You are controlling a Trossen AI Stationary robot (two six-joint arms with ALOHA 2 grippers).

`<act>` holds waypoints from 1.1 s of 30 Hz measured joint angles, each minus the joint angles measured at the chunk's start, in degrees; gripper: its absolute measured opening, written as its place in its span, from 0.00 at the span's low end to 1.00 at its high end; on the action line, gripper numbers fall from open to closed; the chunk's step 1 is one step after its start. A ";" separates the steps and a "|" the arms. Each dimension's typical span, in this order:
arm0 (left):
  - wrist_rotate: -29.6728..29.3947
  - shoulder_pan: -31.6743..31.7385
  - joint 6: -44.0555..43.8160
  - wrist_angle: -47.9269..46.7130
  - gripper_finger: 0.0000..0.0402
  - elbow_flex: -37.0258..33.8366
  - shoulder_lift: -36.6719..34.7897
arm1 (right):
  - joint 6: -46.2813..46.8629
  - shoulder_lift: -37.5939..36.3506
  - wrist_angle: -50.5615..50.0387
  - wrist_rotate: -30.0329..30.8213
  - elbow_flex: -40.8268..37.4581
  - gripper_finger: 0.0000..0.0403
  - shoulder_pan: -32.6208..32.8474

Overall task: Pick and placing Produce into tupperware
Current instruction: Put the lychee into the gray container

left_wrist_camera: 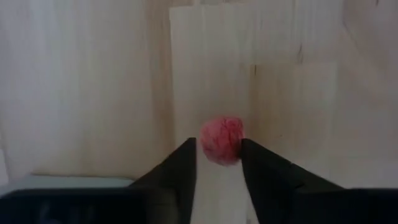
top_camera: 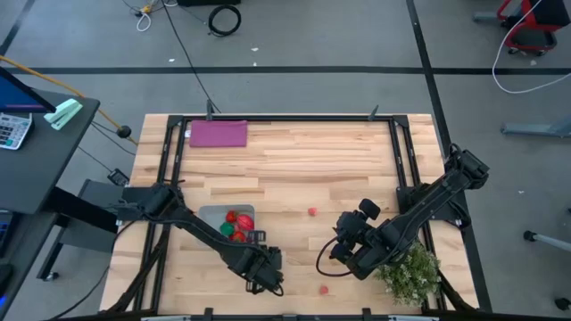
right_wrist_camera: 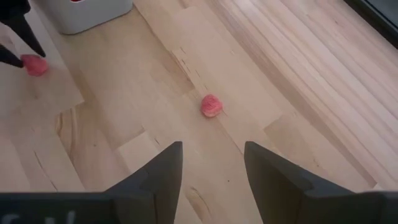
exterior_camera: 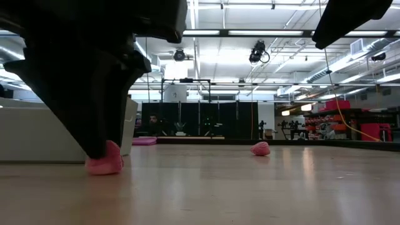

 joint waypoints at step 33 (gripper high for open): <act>-14.88 -2.21 -23.36 -40.20 0.01 12.52 -2.29 | 0.00 0.09 1.18 -0.07 0.00 0.45 0.00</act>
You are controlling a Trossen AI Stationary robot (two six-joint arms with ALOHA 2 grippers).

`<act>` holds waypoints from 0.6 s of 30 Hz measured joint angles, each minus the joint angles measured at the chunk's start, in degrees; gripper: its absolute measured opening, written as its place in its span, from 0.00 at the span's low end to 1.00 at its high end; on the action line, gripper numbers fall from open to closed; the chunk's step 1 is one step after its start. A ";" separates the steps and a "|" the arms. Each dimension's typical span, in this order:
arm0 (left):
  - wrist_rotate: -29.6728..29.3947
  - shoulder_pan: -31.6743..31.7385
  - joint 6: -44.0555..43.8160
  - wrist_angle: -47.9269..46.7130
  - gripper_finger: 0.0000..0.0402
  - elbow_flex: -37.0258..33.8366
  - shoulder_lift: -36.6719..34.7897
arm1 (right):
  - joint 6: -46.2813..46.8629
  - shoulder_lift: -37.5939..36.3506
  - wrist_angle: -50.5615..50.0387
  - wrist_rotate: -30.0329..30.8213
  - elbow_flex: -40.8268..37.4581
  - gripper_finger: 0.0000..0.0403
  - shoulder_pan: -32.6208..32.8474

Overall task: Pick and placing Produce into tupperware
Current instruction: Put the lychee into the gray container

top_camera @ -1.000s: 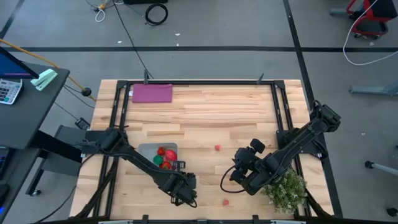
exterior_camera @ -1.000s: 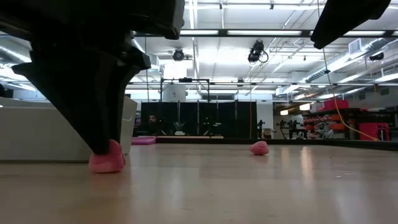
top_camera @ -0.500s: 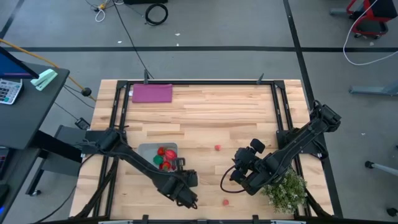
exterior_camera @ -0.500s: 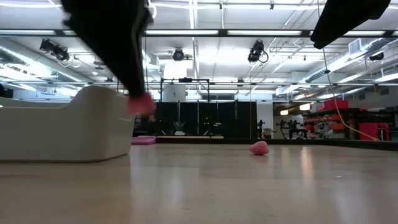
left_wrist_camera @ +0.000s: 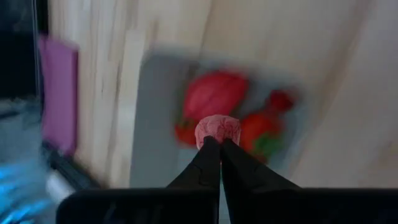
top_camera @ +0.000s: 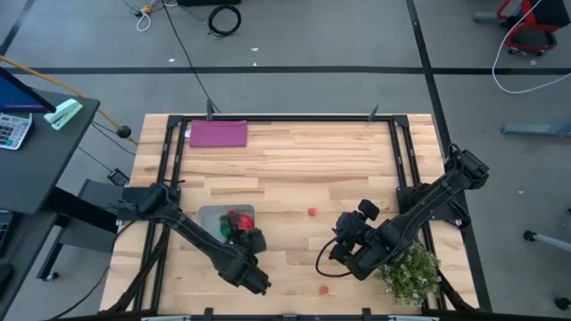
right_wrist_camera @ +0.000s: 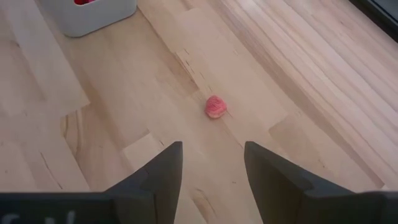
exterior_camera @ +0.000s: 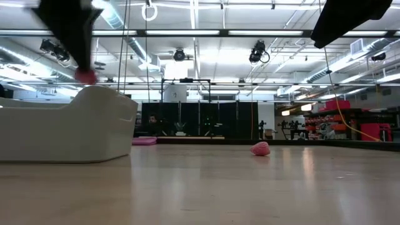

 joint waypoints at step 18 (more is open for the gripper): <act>9.00 1.65 -6.15 1.58 0.01 -17.15 -12.08 | -3.00 0.00 1.40 0.07 0.00 0.45 -0.10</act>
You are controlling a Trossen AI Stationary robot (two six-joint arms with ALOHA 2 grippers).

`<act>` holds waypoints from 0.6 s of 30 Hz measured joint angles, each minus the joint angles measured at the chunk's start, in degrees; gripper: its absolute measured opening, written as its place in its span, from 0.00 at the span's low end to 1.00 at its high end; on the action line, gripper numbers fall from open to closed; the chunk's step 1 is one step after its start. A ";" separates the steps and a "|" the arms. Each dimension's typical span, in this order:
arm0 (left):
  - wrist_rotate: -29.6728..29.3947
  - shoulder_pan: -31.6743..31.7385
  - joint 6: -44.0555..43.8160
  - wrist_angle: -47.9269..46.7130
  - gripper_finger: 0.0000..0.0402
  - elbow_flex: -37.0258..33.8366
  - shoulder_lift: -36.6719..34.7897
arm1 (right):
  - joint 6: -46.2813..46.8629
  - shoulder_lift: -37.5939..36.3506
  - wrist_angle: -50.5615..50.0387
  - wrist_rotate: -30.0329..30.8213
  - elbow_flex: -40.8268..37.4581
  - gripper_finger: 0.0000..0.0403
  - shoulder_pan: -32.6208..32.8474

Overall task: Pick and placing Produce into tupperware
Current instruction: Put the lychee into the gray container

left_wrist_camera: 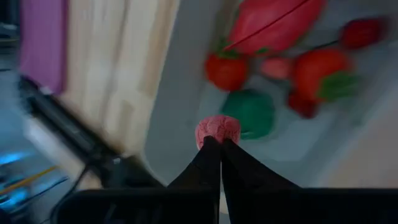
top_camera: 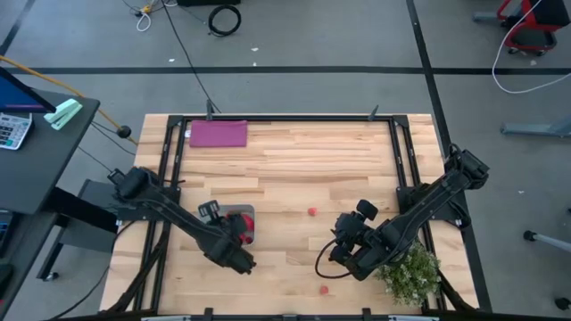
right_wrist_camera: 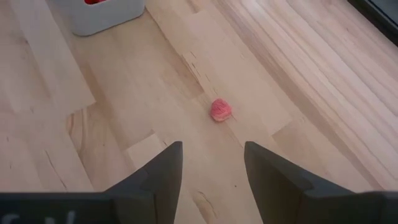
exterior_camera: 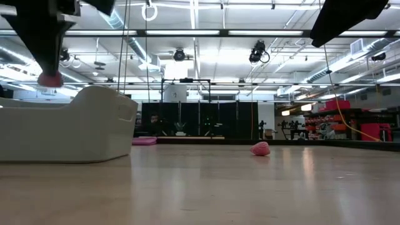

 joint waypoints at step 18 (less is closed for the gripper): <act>4.45 -0.25 -3.87 -1.92 0.36 -4.81 -2.67 | -0.10 0.00 0.18 -0.07 0.00 0.45 0.15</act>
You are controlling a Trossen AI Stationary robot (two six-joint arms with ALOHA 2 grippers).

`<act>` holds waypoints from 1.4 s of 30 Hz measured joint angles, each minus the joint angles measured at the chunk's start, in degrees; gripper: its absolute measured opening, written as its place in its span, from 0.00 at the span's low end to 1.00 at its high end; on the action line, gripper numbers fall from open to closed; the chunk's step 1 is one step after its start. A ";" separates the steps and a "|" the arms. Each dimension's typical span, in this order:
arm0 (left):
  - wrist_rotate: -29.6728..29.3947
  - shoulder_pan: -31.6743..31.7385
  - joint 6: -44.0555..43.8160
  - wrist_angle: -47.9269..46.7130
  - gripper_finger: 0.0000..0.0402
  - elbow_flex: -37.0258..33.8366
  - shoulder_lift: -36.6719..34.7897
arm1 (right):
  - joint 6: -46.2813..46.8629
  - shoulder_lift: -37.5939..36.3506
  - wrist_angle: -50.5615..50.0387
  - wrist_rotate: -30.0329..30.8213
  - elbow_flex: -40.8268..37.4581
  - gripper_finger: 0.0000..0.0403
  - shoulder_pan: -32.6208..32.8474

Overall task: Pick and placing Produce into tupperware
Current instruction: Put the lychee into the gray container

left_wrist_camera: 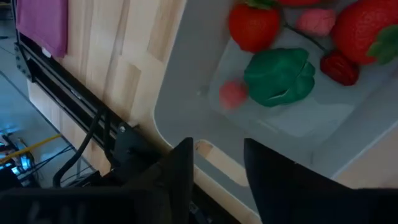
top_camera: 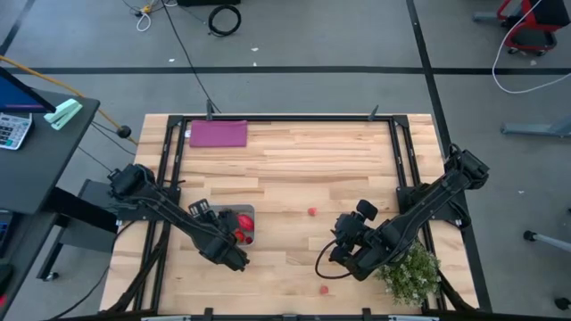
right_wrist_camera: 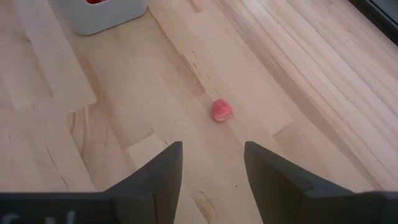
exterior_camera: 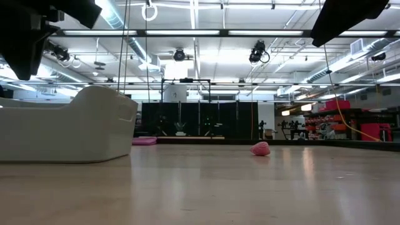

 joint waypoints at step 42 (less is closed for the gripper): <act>-5.13 0.37 5.05 0.01 0.43 0.00 0.02 | -29.81 0.15 59.90 -22.99 -31.98 0.45 -25.90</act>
